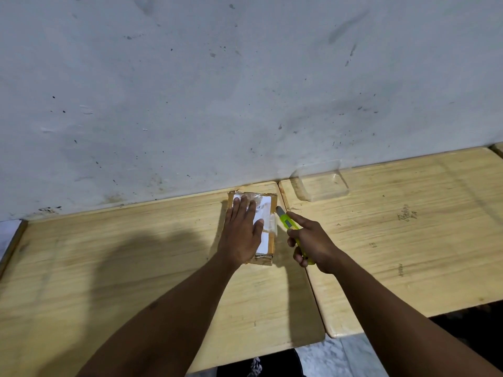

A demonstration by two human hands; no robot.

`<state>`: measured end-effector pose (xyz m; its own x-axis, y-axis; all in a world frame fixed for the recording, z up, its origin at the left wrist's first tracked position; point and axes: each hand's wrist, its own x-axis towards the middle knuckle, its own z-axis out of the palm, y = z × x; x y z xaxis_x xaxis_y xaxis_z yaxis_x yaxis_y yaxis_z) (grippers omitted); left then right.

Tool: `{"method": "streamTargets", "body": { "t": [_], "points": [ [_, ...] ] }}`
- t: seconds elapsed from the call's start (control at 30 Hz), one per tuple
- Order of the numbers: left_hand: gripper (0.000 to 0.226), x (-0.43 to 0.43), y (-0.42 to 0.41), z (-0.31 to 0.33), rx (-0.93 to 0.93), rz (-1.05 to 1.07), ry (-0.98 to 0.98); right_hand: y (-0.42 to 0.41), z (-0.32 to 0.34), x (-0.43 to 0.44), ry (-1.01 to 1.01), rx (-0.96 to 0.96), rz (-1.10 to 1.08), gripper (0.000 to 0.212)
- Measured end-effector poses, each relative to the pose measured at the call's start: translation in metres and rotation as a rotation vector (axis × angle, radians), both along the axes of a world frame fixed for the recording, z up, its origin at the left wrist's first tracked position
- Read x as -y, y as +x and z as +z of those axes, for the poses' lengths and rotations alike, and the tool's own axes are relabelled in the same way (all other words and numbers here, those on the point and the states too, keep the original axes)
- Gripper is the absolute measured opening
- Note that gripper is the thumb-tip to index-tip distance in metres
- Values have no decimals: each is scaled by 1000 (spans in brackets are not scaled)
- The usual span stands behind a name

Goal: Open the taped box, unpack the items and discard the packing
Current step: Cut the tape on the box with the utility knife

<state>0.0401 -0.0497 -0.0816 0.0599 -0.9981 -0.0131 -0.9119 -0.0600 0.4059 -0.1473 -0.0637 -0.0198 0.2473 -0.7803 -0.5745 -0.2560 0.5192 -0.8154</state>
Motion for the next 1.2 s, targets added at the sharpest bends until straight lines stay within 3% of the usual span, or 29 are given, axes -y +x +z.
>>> {"method": "streamTargets", "body": {
  "t": [0.3, 0.87, 1.07, 1.2],
  "points": [
    [59, 7, -10, -4, 119, 80, 3, -2, 6, 10, 0, -81, 121, 58],
    [58, 6, -13, -4, 153, 100, 14, 12, 32, -4, -84, -331, 243, 69],
    [58, 6, -13, -1, 147, 101, 29, 9, 32, -2, -52, -342, 246, 65],
    [58, 7, -14, -2, 141, 103, 34, 7, 27, -20, -4, -346, 329, 52]
  ]
}}
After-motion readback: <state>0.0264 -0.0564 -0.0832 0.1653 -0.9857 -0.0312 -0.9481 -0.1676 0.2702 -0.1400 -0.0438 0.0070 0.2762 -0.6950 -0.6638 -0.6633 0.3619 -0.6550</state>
